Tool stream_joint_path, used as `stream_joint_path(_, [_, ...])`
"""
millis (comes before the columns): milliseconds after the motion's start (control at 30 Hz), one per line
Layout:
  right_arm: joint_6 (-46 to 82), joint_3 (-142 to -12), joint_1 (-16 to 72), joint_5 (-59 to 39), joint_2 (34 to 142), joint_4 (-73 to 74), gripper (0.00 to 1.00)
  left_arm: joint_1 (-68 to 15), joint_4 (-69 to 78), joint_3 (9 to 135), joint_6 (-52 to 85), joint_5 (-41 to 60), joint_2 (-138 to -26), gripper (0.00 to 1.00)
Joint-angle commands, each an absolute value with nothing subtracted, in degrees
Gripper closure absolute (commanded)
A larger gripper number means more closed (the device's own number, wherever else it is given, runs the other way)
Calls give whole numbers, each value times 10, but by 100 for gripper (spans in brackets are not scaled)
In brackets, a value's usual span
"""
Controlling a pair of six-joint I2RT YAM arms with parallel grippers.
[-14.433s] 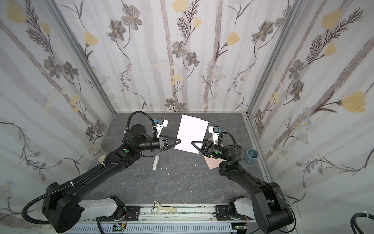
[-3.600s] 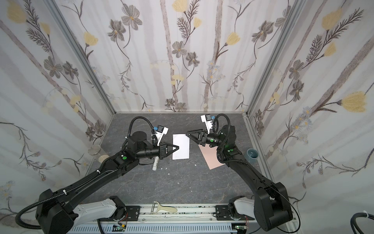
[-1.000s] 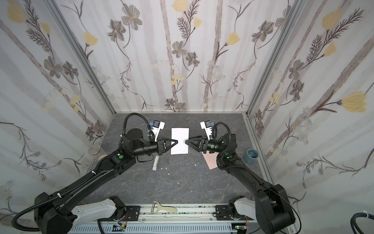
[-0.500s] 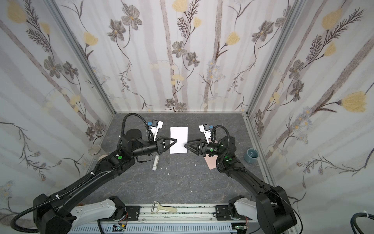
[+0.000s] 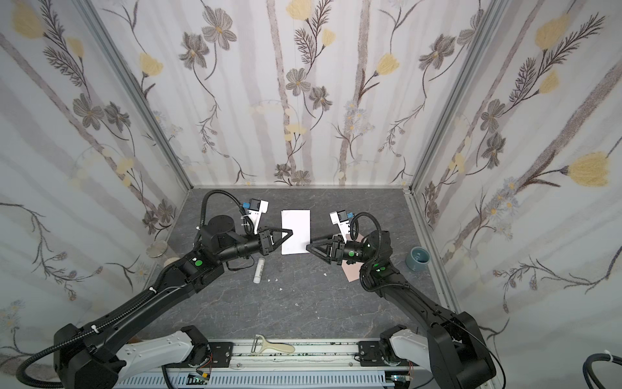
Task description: Place the letter into the envelope and seal it
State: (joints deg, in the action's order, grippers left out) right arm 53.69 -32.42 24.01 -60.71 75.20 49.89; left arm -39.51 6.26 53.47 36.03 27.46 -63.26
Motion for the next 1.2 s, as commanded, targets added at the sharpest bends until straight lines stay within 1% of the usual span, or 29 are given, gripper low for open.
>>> stream_joint_path(0, [535,-317,242,-597,748,518,53,-395,83,533,366,262,-628,100])
stream_joint_path(33, [535,-313,243,-596,746,519,61,-395,84,533,367,260,-627,100])
stream_joint_path(67, [535,-312,243,-596,746,519,75,-395,84,532,368,258,-626,100])
stream_joint_path(100, [535,-310,244,-596,745,519,96,-395,85,532,368,259,-625,100])
stream_joint_path(133, [536,-309,245,-596,745,519,100,-395,85,532,369,259,-626,100])
stream_joint_path(233, [535,-308,245,-593,743,517,100,-395,87,532,373,258,-624,100])
stream_joint_path(267, [534,-308,245,-592,743,516,88,-395,87,532,373,258,-624,100])
stream_joint_path(300, [534,-308,246,-590,743,515,69,-395,88,532,374,258,-623,100])
stream_joint_path(400, [532,-307,245,-586,743,512,48,-395,90,532,376,256,-620,100])
stream_joint_path(567, [532,-305,246,-584,748,513,45,-395,97,524,382,242,-612,100])
stream_joint_path(600, [533,-305,246,-583,749,513,45,-395,99,521,384,241,-610,100])
stream_joint_path(633, [533,-305,246,-584,751,514,48,-395,102,518,386,241,-610,100])
stream_joint_path(667, [535,-305,247,-583,752,518,56,-395,104,516,388,241,-610,100])
stream_joint_path(700, [539,-306,247,-584,754,522,70,-395,107,512,391,240,-609,100])
stream_joint_path(733, [543,-307,248,-586,755,527,80,-394,112,509,394,241,-609,100])
stream_joint_path(767, [544,-309,249,-590,758,531,84,-394,117,505,395,241,-610,100])
stream_joint_path(800, [544,-311,249,-592,759,530,78,-394,119,502,395,240,-611,100])
stream_joint_path(833, [542,-312,247,-590,759,524,59,-395,120,499,397,236,-612,100])
stream_joint_path(867, [536,-312,247,-586,757,514,54,-394,120,494,397,234,-614,100])
stream_joint_path(933, [521,-312,240,-578,751,488,48,-394,120,480,397,231,-618,100])
stream_joint_path(1000, [510,-310,225,-568,742,463,48,-394,120,465,399,228,-622,100])
stream_joint_path(1067, [504,-307,203,-560,736,441,44,-394,119,449,402,224,-627,100])
stream_joint_path(1167, [486,-312,170,-552,732,393,44,-394,116,426,415,213,-640,100])
